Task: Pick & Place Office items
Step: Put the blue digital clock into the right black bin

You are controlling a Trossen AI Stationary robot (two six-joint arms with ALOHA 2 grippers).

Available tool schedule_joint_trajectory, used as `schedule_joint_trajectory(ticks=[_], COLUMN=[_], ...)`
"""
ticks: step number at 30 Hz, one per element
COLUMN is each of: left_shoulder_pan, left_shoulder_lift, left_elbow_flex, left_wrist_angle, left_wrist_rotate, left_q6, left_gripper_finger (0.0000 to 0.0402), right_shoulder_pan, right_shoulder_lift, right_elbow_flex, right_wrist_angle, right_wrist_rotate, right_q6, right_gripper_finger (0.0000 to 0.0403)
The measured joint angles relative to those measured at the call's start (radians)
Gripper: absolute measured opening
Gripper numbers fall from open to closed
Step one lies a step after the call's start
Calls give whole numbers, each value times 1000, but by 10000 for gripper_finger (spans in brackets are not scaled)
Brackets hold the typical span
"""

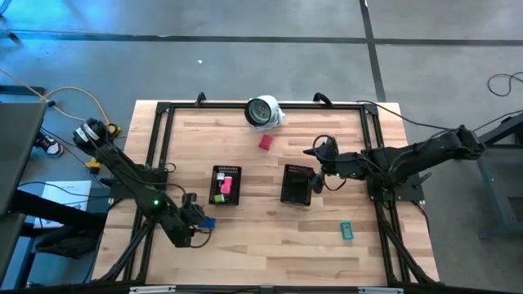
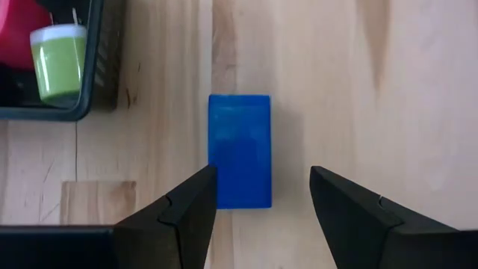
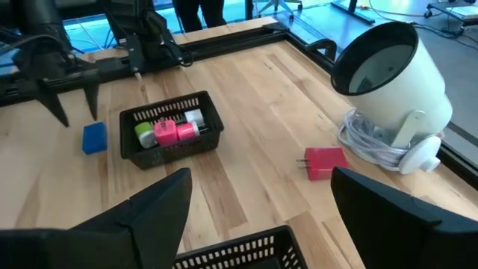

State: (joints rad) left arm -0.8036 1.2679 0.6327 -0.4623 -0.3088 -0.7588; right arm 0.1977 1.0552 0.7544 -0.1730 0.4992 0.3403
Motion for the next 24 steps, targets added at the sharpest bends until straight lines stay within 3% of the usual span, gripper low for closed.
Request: schedule_joint_trajectory(ticks=[24], left_shoulder_pan=[37], left_shoulder_lift=[13], left_elbow_flex=[0], left_wrist_angle=[3], left_wrist_rotate=[3], left_q6=[-20], left_gripper_finger=[207], right_shoulder_pan=[19], right_shoulder_lift=[0], right_elbow_flex=[0], right_wrist_angle=[-4], right_wrist_rotate=[23], right_q6=[-4], right_gripper_finger=[309])
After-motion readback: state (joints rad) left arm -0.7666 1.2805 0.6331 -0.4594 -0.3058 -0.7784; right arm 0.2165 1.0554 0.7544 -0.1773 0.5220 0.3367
